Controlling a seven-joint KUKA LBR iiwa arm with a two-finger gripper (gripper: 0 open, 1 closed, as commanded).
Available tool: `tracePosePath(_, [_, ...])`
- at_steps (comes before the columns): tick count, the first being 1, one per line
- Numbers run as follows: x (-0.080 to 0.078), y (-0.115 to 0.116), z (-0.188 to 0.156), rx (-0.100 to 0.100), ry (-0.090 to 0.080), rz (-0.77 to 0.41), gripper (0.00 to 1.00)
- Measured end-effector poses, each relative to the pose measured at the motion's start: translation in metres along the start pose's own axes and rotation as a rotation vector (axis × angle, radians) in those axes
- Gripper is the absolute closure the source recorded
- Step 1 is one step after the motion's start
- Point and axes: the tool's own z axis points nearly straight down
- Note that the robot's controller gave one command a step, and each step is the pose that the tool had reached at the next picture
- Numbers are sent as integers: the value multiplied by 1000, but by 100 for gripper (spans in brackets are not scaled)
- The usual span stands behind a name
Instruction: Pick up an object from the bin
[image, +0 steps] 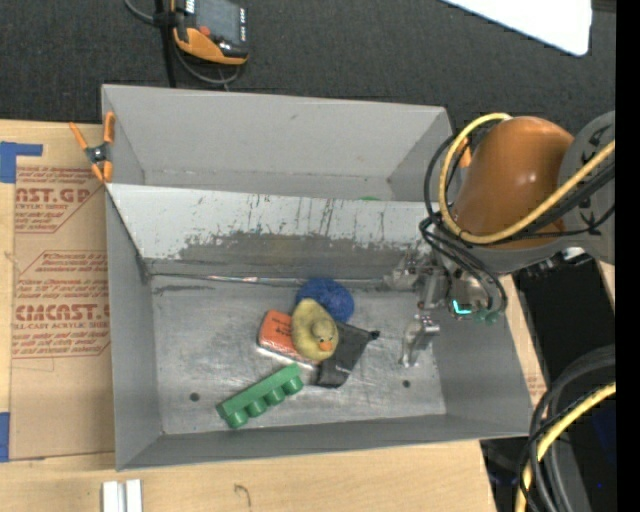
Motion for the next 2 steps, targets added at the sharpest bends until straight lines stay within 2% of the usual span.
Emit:
tracePosePath(1, [-2,0,-4,1,-8,-1,0])
tracePosePath(2, [16,10,39,2,-15,-46,0])
